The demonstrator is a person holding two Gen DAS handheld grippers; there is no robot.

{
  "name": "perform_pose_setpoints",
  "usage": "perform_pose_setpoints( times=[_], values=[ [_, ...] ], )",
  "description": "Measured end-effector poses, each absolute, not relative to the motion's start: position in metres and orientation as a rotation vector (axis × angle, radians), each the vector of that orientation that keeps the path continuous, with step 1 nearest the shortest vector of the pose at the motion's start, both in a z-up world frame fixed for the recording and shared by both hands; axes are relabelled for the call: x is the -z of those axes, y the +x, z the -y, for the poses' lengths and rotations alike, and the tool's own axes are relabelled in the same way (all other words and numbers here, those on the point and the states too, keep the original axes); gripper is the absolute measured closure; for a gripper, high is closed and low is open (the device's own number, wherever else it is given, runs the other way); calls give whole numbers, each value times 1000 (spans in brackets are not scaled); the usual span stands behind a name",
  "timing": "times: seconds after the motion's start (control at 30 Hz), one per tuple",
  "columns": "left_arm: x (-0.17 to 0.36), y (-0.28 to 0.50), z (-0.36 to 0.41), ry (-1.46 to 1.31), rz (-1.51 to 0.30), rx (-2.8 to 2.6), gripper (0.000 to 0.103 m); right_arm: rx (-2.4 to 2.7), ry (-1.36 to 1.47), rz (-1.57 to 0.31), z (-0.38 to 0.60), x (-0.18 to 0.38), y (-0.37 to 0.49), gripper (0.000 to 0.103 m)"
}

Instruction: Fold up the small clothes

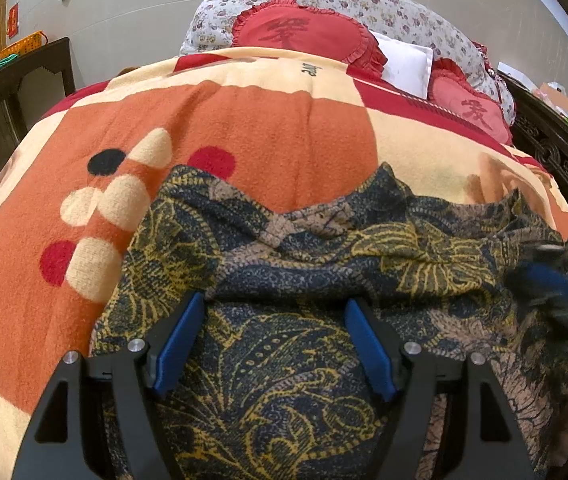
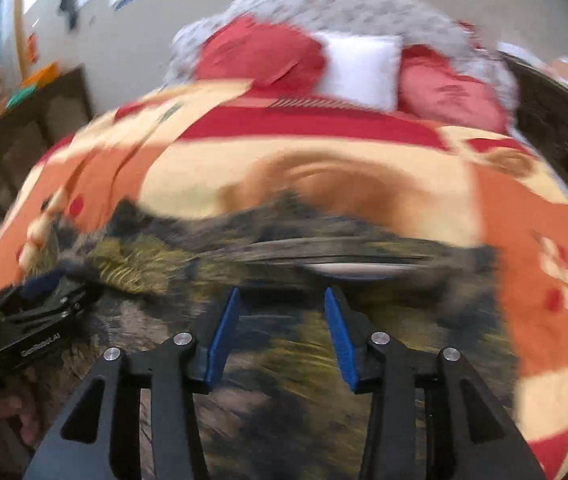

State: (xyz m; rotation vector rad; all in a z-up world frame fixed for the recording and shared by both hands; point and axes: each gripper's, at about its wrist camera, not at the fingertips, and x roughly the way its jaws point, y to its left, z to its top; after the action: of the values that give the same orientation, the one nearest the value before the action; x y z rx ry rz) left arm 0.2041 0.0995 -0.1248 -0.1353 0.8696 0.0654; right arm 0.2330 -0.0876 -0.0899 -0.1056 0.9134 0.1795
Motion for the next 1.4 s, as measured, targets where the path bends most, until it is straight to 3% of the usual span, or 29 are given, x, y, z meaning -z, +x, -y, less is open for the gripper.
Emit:
perform_pose_setpoints(
  times=[0.07, 0.23, 0.4, 0.57, 0.63, 0.87, 1.03, 1.07, 1.1, 1.13, 1.3, 1.4],
  values=[
    [125, 205, -99, -132, -872, -68, 26, -169, -123, -930, 82, 102, 242, 53],
    [125, 206, -98, -128, -874, -62, 24, -164, -142, -957, 84, 80, 232, 54],
    [124, 206, -98, -130, -877, -38, 19, -152, -138, -852, 120, 48, 176, 54],
    [125, 209, -91, -89, -900, -30, 13, -14, -46, -1023, 190, 99, 150, 53],
    [123, 209, -88, -55, -926, 1, 10, -43, -32, -978, 199, 92, 141, 54],
    [113, 131, -125, -31, -921, 118, 11, -166, 11, -852, 191, 39, 82, 54],
    [120, 80, -158, -169, -958, 101, 13, -166, -62, -988, 194, 91, 54, 53],
    [117, 74, -162, -189, -963, 89, 16, -165, -64, -940, 195, 95, 47, 53],
    [113, 69, -164, -195, -956, 70, 27, -175, -73, -904, 192, 95, 42, 52],
    [107, 59, -167, -206, -937, 51, 28, -185, -99, -899, 187, 97, 41, 49],
    [91, 7, -180, -279, -872, 48, 24, -133, -171, -922, 169, 88, 44, 49],
    [102, -15, -180, -350, -900, 66, 23, -137, -110, -814, 166, 65, 43, 51]
  ],
)
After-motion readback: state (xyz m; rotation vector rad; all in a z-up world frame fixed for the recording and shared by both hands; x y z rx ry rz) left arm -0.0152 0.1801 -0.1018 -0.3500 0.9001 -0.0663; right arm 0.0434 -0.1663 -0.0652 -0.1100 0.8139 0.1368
